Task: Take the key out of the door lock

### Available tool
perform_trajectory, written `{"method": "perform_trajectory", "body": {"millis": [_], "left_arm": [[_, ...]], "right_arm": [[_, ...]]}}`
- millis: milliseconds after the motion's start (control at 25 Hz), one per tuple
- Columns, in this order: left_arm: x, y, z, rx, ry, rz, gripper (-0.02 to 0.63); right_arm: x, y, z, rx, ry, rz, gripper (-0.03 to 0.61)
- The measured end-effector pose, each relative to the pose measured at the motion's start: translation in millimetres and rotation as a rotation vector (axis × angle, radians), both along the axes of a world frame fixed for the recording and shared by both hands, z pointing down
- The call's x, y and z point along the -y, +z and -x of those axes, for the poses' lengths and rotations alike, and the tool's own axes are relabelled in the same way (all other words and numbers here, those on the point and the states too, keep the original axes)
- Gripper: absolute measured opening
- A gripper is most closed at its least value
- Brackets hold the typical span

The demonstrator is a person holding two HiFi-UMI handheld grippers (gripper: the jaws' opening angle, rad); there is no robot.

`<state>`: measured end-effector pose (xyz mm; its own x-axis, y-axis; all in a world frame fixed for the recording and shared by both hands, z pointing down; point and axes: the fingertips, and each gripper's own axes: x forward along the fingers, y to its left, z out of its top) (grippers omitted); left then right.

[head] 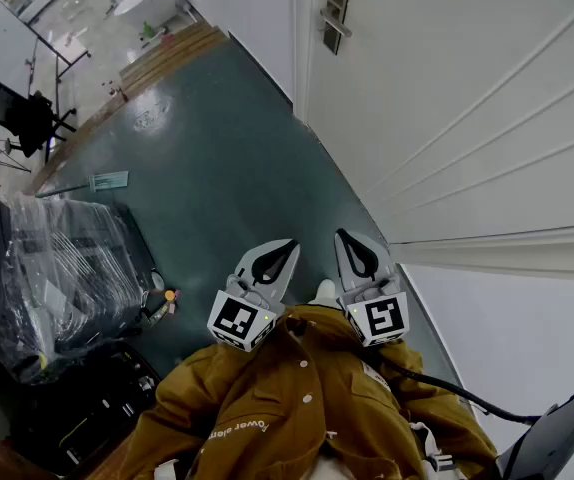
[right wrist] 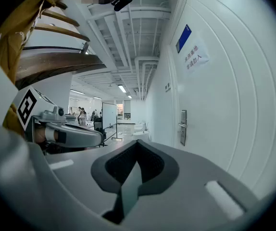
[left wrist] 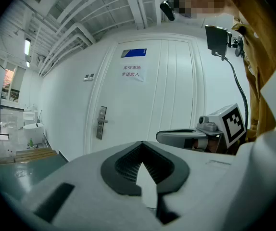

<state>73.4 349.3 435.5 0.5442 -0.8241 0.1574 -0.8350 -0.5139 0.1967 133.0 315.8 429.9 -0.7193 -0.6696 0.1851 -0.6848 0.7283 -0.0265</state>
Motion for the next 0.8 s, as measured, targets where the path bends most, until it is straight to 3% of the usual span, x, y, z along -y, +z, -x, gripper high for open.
{"method": "perform_trajectory", "body": {"millis": [400,800], "left_arm": [[20.5,4.8,-2.1,0.032,0.012,-0.03,-0.003],[66.9,-11.7,1.9,0.074,-0.09,-0.116,-0.003]], "right_arm": [[16.0,0.8,-4.1,-0.03,0.023,-0.033,0.006],[50.2,-9.9,6.2,0.064,-0.002,-0.067,0.018]]}}
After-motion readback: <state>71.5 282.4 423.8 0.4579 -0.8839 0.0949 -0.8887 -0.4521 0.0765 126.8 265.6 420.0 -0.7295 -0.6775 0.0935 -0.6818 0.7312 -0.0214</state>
